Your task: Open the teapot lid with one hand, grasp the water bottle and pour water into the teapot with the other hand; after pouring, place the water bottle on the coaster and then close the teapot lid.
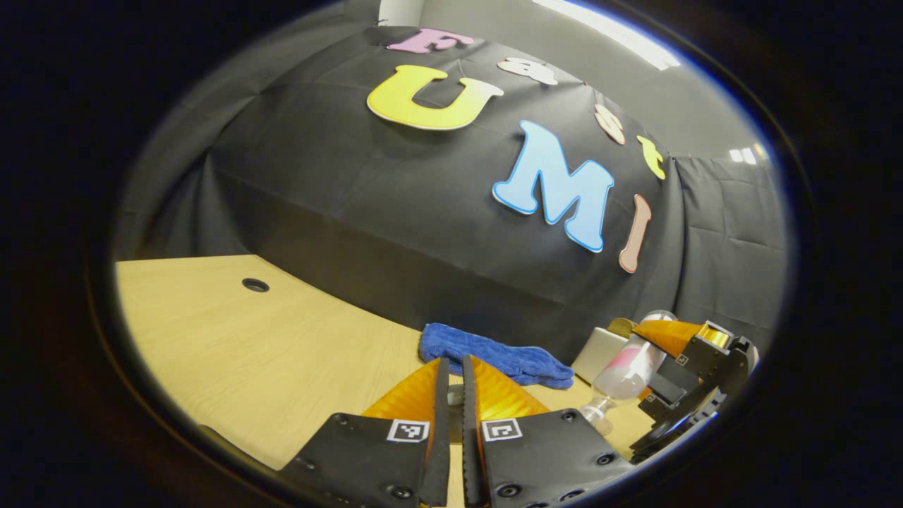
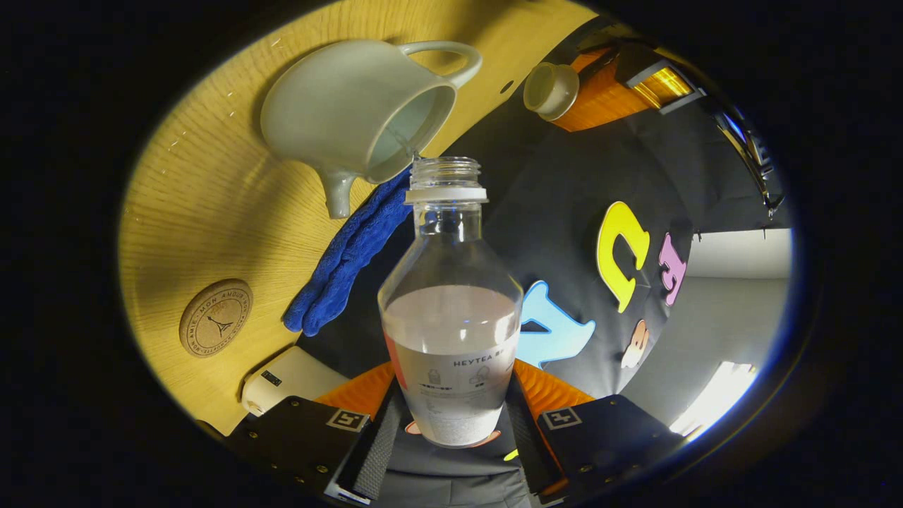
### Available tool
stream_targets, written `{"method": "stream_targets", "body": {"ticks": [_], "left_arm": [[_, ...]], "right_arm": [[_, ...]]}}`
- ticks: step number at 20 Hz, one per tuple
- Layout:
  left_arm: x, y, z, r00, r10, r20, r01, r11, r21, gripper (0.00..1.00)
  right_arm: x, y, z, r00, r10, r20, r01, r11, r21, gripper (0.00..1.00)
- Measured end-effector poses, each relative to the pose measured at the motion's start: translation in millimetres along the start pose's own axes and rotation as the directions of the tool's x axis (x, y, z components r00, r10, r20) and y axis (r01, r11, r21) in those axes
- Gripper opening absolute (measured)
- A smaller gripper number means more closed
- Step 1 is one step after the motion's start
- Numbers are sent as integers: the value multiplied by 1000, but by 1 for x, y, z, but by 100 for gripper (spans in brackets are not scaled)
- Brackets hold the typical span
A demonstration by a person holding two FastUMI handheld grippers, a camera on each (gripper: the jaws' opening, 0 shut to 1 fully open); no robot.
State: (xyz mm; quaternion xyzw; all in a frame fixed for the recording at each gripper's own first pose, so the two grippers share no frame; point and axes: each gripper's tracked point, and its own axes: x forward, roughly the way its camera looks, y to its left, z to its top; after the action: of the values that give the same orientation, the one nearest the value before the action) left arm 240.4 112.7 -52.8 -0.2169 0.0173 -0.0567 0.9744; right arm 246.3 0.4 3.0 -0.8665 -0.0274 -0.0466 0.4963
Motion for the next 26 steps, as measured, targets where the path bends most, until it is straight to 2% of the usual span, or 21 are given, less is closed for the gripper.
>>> {"method": "stream_targets", "body": {"ticks": [3, 11, 14, 17, 18, 19, 21, 23, 24, 25, 26], "left_arm": [[0, 1, 0, 1000, 2, -2, -2, 1000, -1, 17], [1, 3, -2, 1000, 10, -7, -10, 1000, 5, 17], [0, 6, -1, 1000, 13, -4, -13, 1000, 4, 17], [0, 7, 1, 1000, 14, 2, -14, 1000, 4, 17], [0, 8, 2, 1000, 15, 5, -15, 1000, 5, 13], [0, 9, 2, 1000, 16, 8, -16, 1000, 4, 17], [0, 11, 4, 1000, 18, 14, -18, 1000, 0, 17], [0, 10, 5, 1000, 13, 14, -13, 1000, -3, 17], [0, 9, 4, 1000, 7, 14, -7, 1000, -9, 13], [0, 6, 4, 1000, 0, 14, 0, 1000, -14, 17], [-1, 6, 4, 1000, -4, 13, 4, 1000, -17, 13]], "right_arm": [[1, -6, 3, 999, -29, 13, 29, 999, -31, 74], [4, -13, 6, 998, -51, 48, 55, 995, -85, 73], [9, -6, 2, 999, -35, 37, 38, 997, -66, 74], [10, 7, -3, 1000, 18, 20, -18, 1000, 2, 74], [11, 12, -6, 999, 37, 13, -38, 998, 47, 74], [12, 18, -9, 998, 67, 7, -67, 992, 107, 74], [12, 28, -13, 992, 125, -10, -120, 970, 211, 74], [11, 31, -13, 987, 160, -19, -147, 942, 303, 74], [11, 36, -15, 981, 191, -19, -172, 918, 358, 74], [11, 41, -16, 974, 225, -19, -198, 889, 412, 74], [9, 46, -16, 967, 256, -19, -218, 860, 462, 75]]}}
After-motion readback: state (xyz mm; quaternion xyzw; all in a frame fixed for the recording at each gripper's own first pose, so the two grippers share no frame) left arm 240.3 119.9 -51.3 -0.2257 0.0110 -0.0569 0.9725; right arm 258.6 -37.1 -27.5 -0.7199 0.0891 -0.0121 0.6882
